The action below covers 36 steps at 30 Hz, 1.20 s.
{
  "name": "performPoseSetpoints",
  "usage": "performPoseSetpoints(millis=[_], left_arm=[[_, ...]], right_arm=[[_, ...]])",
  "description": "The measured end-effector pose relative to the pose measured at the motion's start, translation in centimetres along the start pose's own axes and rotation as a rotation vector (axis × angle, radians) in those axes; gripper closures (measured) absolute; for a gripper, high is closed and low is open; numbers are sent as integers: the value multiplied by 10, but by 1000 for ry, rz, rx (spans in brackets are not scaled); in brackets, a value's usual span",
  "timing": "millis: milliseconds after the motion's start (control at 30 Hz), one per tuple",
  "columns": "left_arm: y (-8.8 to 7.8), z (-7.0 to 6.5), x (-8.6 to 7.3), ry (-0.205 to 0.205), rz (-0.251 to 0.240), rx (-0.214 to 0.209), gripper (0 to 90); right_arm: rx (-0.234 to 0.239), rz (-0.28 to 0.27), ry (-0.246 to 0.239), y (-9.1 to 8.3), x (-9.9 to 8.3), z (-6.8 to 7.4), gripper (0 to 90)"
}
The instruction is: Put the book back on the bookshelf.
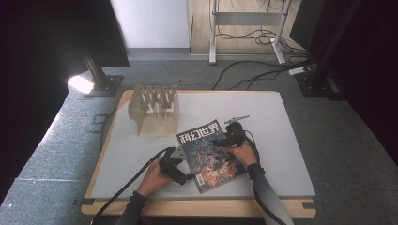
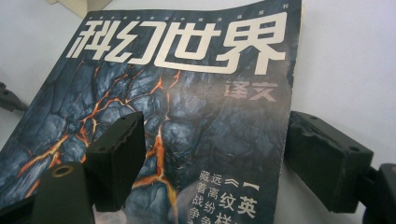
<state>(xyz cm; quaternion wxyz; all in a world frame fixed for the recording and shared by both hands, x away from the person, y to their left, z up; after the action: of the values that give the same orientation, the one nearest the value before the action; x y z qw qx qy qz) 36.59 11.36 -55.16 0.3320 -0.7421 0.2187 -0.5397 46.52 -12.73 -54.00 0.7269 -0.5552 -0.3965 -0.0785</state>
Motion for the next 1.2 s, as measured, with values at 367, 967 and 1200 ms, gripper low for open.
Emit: performPoseSetpoints(millis=[367, 967, 1200], left_arm=[[1, 0, 0, -1, -3, 1, 0], [1, -1, 0, 0, -2, 6, 0], [1, -3, 0, -14, -3, 14, 0]], right_arm=[[20, 48, 86, -13, -8, -4, 309], [43, 23, 39, -11, 9, -6, 680], [46, -1, -71, -30, 15, 5, 816]])
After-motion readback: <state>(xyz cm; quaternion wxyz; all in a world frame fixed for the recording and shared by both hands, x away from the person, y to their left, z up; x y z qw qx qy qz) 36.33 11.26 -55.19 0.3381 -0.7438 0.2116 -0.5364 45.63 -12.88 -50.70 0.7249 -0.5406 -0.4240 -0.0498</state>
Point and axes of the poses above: each handheld gripper's, and its own axes: y roughly forward along the jaws, x roughly out of its top, z roughly to its left, the point moved 3 cm from there along y, roughly forward along the jaws, and after that the axes turned 14 degrees about -x, right-handed, at the moved point
